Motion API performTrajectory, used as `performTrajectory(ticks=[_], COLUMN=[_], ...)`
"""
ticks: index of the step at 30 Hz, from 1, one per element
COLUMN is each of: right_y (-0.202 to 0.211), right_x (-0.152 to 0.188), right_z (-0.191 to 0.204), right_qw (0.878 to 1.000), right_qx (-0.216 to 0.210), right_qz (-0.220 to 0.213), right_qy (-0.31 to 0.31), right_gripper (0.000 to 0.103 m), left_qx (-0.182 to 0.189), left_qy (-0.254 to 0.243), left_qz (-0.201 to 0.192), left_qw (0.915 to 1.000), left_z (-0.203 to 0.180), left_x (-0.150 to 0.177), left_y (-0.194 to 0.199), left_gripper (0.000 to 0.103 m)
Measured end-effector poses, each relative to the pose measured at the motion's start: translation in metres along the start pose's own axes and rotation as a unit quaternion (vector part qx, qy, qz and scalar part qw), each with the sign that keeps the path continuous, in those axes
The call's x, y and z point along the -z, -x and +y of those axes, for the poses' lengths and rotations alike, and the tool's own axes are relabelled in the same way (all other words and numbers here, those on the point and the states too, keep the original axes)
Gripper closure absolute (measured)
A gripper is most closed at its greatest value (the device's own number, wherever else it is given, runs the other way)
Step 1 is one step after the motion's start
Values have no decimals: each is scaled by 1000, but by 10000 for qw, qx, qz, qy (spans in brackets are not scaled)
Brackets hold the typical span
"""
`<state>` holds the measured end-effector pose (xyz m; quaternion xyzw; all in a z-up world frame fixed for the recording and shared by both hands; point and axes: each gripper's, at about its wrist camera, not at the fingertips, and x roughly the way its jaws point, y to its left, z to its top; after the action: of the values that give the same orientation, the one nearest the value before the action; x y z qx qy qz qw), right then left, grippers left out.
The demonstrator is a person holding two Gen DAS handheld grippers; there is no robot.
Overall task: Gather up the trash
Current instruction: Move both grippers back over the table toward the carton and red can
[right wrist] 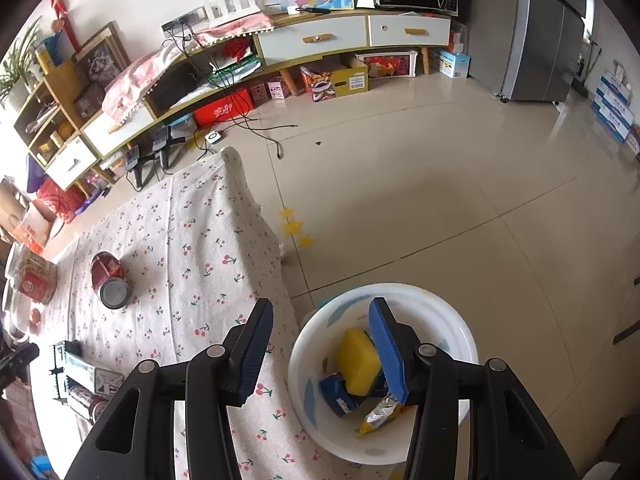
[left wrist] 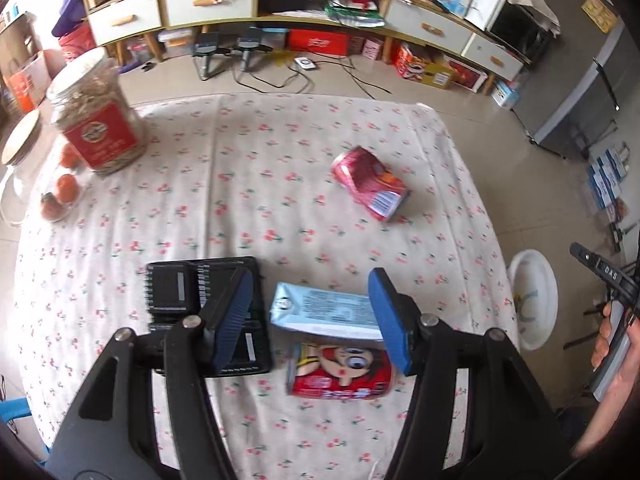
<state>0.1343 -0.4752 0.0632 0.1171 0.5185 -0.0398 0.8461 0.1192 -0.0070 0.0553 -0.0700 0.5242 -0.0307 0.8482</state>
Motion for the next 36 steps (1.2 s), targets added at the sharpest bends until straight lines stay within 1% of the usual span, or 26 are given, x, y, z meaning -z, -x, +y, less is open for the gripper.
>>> performTrajectory(ticks=[2,4,5,6,7,8,10,13,17,20,24,26,29,32,36], right_y=[-2,-5,-7,-9,-11,-13,-16,-19,-23,-28,-33,-35,-38,-40,-48], right_x=[1,2,3,4,6,8,13,21,32,41,52,58,66,75,91], right_z=[6,16,21,26,33,39,52,77,110,129,147,156,169,184,207], right_qw=[10000,9997,9994,9990,9984,9974,9946,9898,9824,9770,9699,9657,9592,9514,9389], right_qx=[-5,13,-8,-60,-180,-338,-664,-905,-1052,-1100,-1170,-1237,-1300,-1440,-1485], right_qz=[30,59,85,130,204,284,425,505,596,672,740,779,803,851,913], right_qy=[90,246,332,417,501,564,669,976,1423,1699,2002,2147,2380,2587,2968], right_gripper=[52,52,51,51,51,51,51,51,51,51,51,51,51,51,51], left_qx=[-105,-133,-129,-82,8,70,-73,-84,-347,-236,-271,-153,86,116,215], left_qy=[219,440,549,659,781,897,998,938,780,851,790,740,518,297,281], left_qz=[-10,86,241,485,705,800,840,837,850,920,852,783,725,694,728], left_qw=[9997,9989,9981,9966,9945,9927,9914,9920,9927,9918,9929,9941,9960,9971,9967], left_z=[25,50,59,68,77,85,96,97,99,101,97,90,72,60,58], left_x=[1,7,11,14,17,19,22,24,28,31,32,34,36,37,37], left_y=[0,-7,-14,-23,-32,-36,-39,-37,-40,-41,-37,-32,-28,-27,-27], left_gripper=[42,41,41,41,41,41,41,41,41,41,41,41,41,41,41])
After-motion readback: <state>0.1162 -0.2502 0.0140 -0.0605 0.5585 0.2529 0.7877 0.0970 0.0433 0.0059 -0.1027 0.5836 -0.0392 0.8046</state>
